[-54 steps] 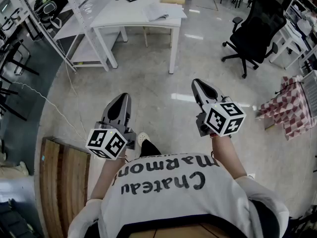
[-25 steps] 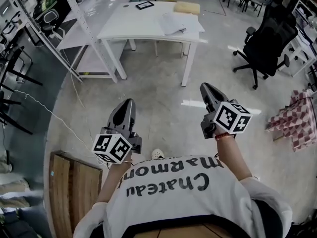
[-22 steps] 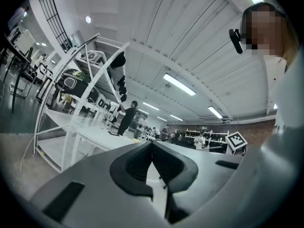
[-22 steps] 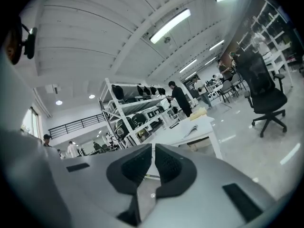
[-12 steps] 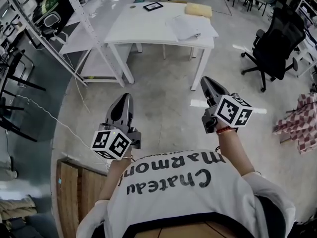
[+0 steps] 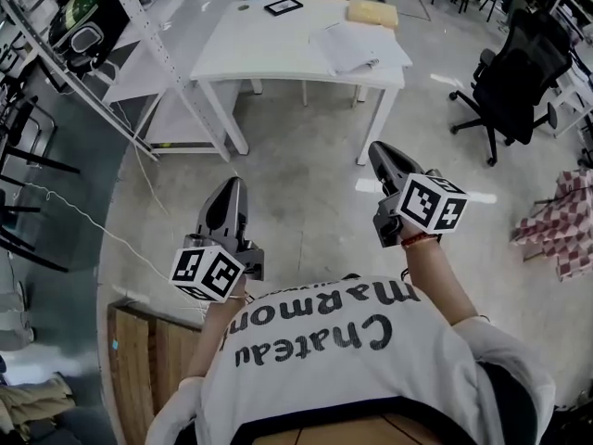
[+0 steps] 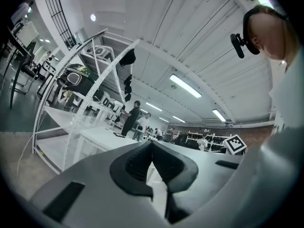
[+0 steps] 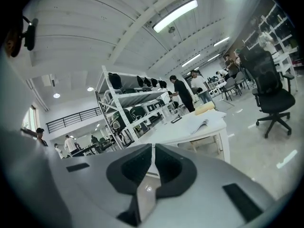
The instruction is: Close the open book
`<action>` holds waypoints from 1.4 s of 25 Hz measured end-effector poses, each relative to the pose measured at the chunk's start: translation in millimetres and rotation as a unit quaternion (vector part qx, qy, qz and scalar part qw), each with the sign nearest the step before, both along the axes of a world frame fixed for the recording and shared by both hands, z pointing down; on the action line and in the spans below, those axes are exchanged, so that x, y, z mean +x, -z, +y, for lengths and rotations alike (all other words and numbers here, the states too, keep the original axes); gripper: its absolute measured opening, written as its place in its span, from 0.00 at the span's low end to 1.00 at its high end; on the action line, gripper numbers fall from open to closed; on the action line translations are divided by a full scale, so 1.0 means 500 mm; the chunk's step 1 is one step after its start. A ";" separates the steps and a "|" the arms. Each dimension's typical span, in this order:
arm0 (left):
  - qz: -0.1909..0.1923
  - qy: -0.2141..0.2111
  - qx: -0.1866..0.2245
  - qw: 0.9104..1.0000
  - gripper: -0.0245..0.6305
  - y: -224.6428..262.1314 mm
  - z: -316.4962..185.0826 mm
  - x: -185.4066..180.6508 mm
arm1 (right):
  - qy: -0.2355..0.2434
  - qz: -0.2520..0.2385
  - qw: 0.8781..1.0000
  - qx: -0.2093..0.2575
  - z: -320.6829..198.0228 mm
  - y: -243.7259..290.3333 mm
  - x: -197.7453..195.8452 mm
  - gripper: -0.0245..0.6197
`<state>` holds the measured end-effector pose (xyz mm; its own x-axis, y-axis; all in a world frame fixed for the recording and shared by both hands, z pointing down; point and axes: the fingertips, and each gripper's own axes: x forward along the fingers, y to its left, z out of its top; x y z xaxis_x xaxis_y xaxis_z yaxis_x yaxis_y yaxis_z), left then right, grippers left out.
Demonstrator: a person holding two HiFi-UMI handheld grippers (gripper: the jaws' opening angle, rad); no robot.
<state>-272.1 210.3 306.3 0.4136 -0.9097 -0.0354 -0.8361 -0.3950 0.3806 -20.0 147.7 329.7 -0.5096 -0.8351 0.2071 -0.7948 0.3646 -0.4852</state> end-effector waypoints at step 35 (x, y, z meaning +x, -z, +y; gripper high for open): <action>-0.014 0.031 -0.008 0.999 0.07 0.010 -0.329 0.035 | 0.028 -0.015 0.999 -0.005 -0.365 -0.001 0.035 0.10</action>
